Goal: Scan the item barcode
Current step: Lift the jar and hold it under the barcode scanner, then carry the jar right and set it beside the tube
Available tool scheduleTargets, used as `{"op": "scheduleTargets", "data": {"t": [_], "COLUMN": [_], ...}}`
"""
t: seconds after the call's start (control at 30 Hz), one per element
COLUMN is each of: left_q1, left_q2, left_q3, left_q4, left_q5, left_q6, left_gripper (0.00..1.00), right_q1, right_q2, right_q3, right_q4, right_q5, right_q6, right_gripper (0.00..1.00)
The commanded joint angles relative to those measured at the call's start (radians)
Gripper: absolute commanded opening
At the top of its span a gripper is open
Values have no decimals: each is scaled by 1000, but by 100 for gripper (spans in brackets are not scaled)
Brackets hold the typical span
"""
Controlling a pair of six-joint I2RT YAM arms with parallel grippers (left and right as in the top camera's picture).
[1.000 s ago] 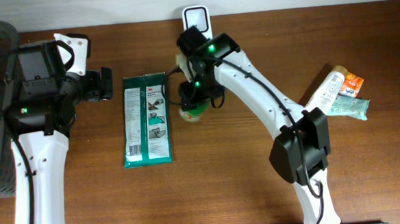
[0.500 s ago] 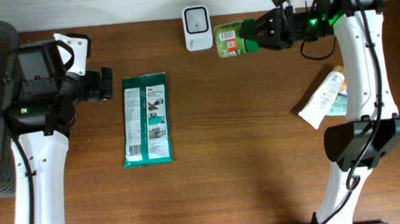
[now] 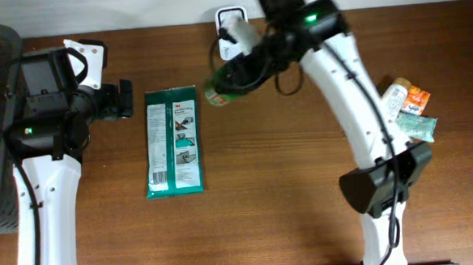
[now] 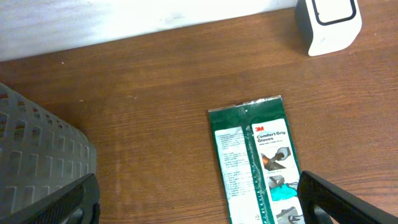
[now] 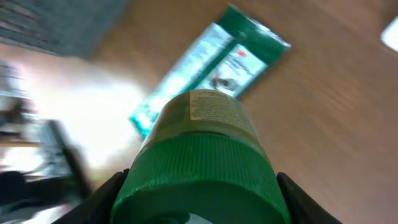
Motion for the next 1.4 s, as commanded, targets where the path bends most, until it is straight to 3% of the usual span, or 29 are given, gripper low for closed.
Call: {"op": "scheduleTargets", "data": {"t": [0.0, 0.1, 0.4, 0.47, 0.63, 0.87, 1.23, 1.37], "left_q1": [-1, -1, -1, -1, -1, -1, -1, -1], "left_q2": [-10, -10, -10, -10, -10, -10, -10, -10], "left_q3": [12, 12, 12, 12, 12, 12, 12, 12], "left_q4": [2, 2, 2, 2, 2, 2, 2, 2], "left_q5": [14, 14, 14, 15, 15, 14, 15, 14], "left_q6": [9, 9, 9, 9, 9, 9, 8, 9], "left_gripper": [99, 99, 99, 99, 99, 99, 99, 99], "right_q1": [61, 70, 29, 17, -26, -36, -35, -35], "right_q2": [53, 133, 292, 294, 348, 423, 422, 349], "right_q3": [15, 14, 14, 14, 14, 14, 14, 14], "right_q4": [72, 210, 768, 880, 1135, 1211, 1206, 1164], "right_q5": [434, 625, 778, 777, 773, 727, 717, 699], "right_q6": [25, -30, -726, -798, -848, -1012, -1008, -839], "right_gripper": [50, 49, 46, 46, 47, 53, 48, 45]}}
